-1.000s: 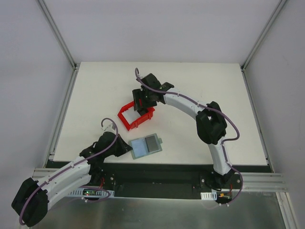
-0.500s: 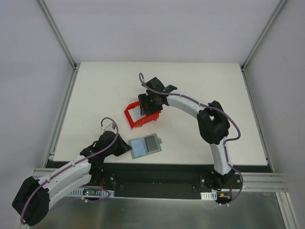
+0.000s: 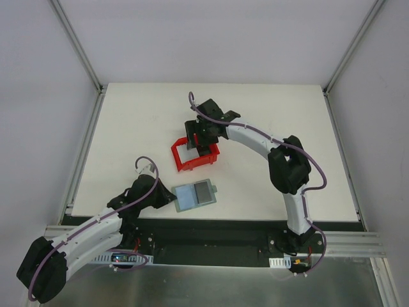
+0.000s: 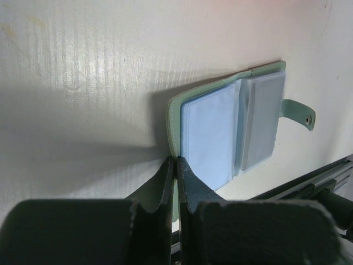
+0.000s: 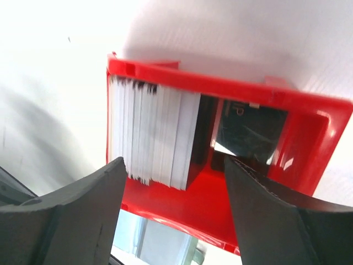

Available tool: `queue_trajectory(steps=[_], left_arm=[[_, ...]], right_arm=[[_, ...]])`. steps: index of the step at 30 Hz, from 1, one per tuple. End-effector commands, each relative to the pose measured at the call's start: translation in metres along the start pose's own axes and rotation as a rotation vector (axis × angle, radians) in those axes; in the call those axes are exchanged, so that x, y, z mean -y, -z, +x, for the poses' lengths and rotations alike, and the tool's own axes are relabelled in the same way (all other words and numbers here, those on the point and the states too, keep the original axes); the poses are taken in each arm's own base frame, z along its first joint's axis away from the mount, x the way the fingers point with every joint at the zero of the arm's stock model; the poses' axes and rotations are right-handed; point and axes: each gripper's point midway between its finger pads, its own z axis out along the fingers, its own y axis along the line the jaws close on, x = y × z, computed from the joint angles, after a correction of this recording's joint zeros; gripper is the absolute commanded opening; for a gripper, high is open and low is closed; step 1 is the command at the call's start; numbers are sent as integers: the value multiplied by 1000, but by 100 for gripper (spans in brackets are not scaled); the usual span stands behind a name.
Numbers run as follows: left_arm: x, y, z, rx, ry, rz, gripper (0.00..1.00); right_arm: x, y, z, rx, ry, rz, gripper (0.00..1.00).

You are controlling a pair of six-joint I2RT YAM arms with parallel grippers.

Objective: Put the credit cards into the card holder
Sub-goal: Move the storage box to the center of the board, then pick up the credit card from the storage box.

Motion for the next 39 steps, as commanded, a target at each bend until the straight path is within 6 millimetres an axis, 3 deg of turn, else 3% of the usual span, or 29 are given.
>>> queue_trajectory(steps=[1,13,22,39], left_arm=[[15,3,-13,27,-17,32,0],[15,0,-14,18,-18,29,0],[15,0,-13,8,-15,27,0],[19,-1,-15,14,-11,49,0]], right_arm=[[-9,-5,-21,24,-17,-54,74],[-14,-29,-13,-29,-47,-114,76],[-25,-23,-16,-13,-57,-167,74],[-28,-6,-22,18,-57,-185,56]])
